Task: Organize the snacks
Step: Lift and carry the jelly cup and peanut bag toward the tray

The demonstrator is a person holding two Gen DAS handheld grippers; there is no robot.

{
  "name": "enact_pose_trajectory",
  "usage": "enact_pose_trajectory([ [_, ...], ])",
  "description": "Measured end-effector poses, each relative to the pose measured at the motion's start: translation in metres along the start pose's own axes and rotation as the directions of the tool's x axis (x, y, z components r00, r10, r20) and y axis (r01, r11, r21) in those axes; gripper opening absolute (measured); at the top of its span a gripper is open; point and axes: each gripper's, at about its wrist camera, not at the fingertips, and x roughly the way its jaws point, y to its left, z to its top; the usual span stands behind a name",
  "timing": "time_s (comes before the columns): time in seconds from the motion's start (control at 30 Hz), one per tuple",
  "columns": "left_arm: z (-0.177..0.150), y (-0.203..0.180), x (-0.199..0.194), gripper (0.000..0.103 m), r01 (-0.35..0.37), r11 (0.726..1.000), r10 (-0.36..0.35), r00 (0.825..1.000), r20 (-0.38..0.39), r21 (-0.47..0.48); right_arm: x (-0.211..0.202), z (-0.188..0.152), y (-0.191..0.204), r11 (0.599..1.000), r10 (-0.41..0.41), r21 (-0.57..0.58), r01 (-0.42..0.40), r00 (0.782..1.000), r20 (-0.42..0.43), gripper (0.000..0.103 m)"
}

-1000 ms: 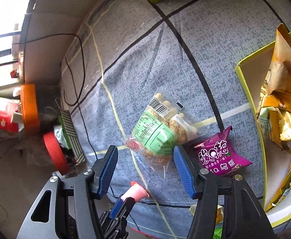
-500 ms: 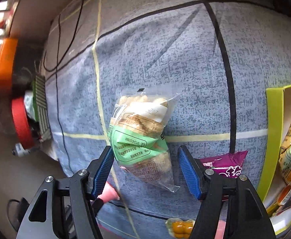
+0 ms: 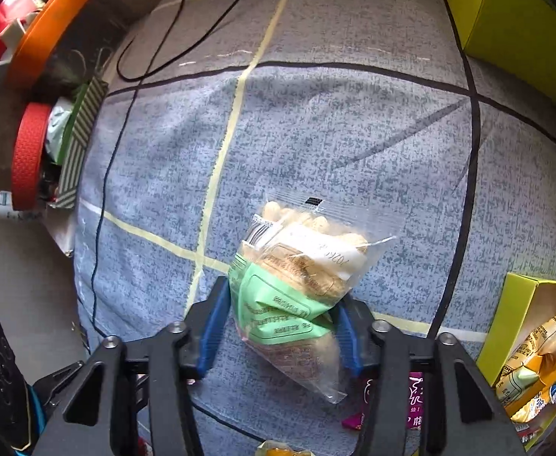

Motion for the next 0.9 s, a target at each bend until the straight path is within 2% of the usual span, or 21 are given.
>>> enact_pose_trajectory([
  [0.1, -0.001, -0.001, 0.001, 0.026, -0.005, 1.000, 0.005, 1.000, 0.001, -0.002, -0.006, -0.005, -0.001, 1.000, -0.012, -0.016, 0.012, 1.000, 0.022, 0.043],
  [0.4, -0.001, -0.010, -0.011, 0.026, -0.009, 1.000, 0.009, 1.000, 0.028, 0.009, -0.034, -0.029, -0.001, 0.998, 0.052, -0.028, -0.050, 0.997, 0.058, 0.041],
  [0.63, -0.006, -0.021, -0.026, 0.026, -0.001, 0.999, 0.000, 0.999, 0.041, 0.033, -0.053, -0.060, 0.003, 0.995, 0.090, -0.057, -0.086, 0.994, 0.060, 0.041],
  [0.9, -0.013, -0.047, -0.036, 0.026, 0.002, 0.996, -0.006, 0.999, 0.043, 0.084, -0.070, -0.100, -0.003, 0.994, 0.096, -0.060, -0.093, 0.994, 0.055, 0.041],
])
